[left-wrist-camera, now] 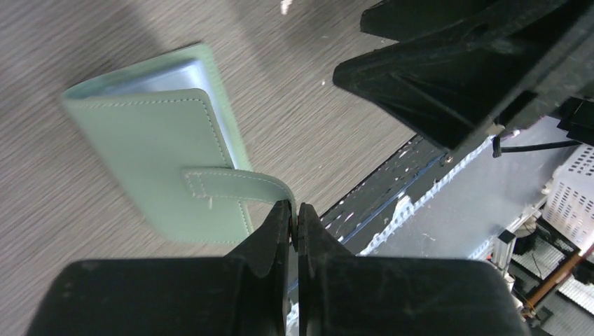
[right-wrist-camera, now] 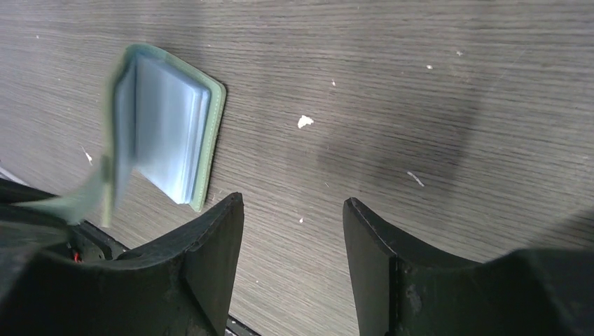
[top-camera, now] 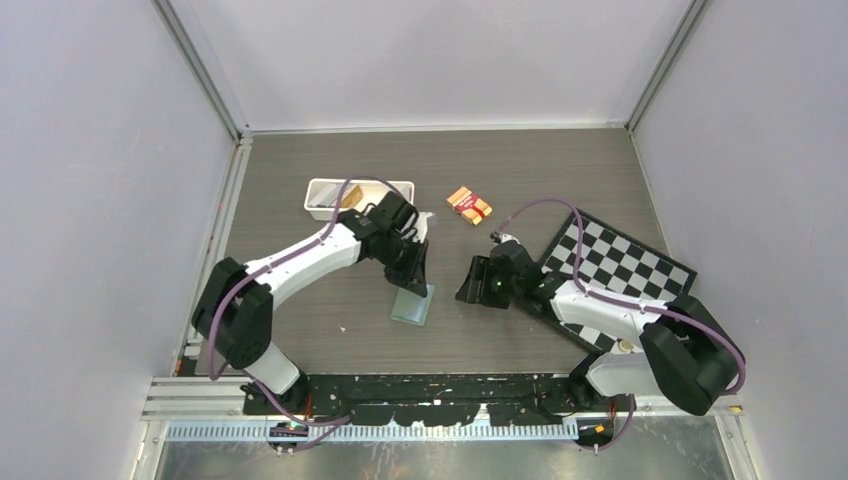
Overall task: Put the credit cards into the card holder
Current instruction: Close the card holder at the center of the board.
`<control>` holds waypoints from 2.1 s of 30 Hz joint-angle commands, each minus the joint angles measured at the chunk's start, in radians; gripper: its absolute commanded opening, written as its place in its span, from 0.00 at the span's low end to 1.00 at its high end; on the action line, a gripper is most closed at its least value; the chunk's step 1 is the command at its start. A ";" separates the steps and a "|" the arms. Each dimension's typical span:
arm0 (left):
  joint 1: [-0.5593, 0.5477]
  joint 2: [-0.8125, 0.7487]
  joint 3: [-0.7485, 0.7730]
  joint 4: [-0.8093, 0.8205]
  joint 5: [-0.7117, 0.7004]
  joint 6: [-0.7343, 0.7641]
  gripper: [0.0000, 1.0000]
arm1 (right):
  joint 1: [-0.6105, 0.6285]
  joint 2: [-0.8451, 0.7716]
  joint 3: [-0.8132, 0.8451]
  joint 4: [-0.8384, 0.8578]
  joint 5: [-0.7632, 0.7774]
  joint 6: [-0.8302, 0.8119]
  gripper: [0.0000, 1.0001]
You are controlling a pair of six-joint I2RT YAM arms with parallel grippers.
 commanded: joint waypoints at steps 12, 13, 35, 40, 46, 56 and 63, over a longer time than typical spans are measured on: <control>-0.059 -0.158 -0.070 0.252 0.033 -0.058 0.72 | -0.003 -0.187 -0.024 0.014 0.066 0.029 0.62; -0.057 -0.181 -0.067 0.230 0.015 -0.047 0.77 | -0.003 -0.190 -0.019 0.010 0.062 0.031 0.63; 0.180 -0.172 -0.372 0.378 -0.015 -0.124 0.49 | 0.058 0.017 0.076 0.203 -0.082 0.186 0.88; 0.140 -0.120 -0.367 0.407 -0.055 -0.111 0.42 | 0.060 0.100 0.109 0.262 -0.123 0.192 0.88; 0.092 -0.072 -0.354 0.408 -0.139 -0.086 0.39 | 0.060 0.195 0.152 0.295 -0.161 0.156 0.80; 0.066 -0.013 -0.361 0.419 -0.177 -0.085 0.33 | 0.061 0.324 0.181 0.302 -0.185 0.128 0.58; 0.066 -0.003 -0.366 0.442 -0.167 -0.074 0.33 | 0.060 0.381 0.183 0.342 -0.198 0.144 0.31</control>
